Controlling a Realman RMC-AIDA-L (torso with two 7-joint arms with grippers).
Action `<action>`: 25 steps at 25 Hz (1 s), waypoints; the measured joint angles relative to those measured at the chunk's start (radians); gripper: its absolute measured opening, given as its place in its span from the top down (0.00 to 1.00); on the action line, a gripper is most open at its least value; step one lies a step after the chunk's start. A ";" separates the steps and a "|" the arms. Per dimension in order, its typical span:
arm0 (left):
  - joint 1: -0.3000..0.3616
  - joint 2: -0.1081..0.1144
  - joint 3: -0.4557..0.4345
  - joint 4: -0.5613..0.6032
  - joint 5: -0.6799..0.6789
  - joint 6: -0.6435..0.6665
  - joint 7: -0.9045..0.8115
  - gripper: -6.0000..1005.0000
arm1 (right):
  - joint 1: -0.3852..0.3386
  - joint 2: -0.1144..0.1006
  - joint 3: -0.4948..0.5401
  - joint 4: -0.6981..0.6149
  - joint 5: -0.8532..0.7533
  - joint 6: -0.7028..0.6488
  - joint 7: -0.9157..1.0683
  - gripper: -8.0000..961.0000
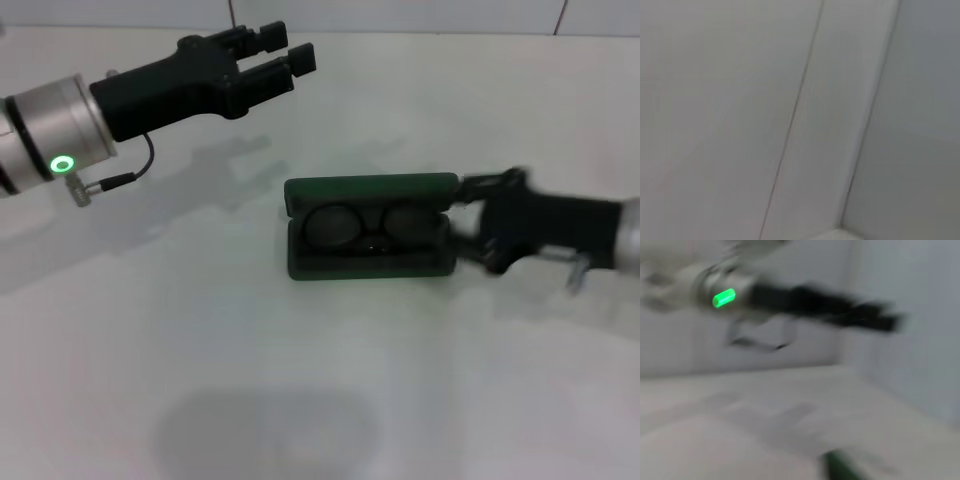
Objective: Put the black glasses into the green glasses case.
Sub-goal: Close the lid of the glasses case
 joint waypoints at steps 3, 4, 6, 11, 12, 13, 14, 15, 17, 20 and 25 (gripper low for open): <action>-0.030 -0.004 0.001 -0.010 0.058 -0.051 -0.035 0.43 | -0.010 -0.001 0.135 0.094 0.109 -0.051 -0.054 0.56; -0.050 -0.008 0.001 -0.011 0.098 -0.074 -0.057 0.43 | -0.010 -0.002 0.175 0.127 0.140 -0.076 -0.075 0.56; -0.085 -0.018 0.001 -0.011 0.169 -0.107 -0.092 0.43 | -0.011 -0.003 0.263 0.194 0.193 -0.131 -0.116 0.56; -0.172 -0.037 0.030 -0.041 0.286 -0.175 -0.150 0.43 | -0.011 -0.001 0.370 0.283 0.217 -0.159 -0.153 0.55; -0.185 -0.037 0.049 -0.054 0.288 -0.190 -0.155 0.43 | -0.011 -0.001 0.372 0.296 0.223 -0.158 -0.160 0.55; -0.196 -0.037 0.073 -0.063 0.289 -0.208 -0.163 0.43 | -0.011 -0.002 0.375 0.306 0.227 -0.157 -0.167 0.55; -0.203 -0.037 0.094 -0.069 0.291 -0.225 -0.173 0.43 | -0.011 -0.002 0.378 0.313 0.232 -0.157 -0.174 0.55; -0.209 -0.037 0.127 -0.072 0.292 -0.251 -0.189 0.43 | -0.011 -0.001 0.380 0.318 0.234 -0.157 -0.179 0.55; -0.213 -0.037 0.180 -0.072 0.291 -0.288 -0.214 0.43 | -0.011 -0.001 0.383 0.325 0.238 -0.158 -0.186 0.55; -0.215 -0.037 0.223 -0.071 0.288 -0.317 -0.239 0.43 | -0.013 -0.001 0.383 0.327 0.239 -0.161 -0.187 0.54; -0.218 -0.040 0.230 -0.067 0.285 -0.388 -0.282 0.43 | -0.015 -0.001 0.376 0.327 0.236 -0.164 -0.189 0.54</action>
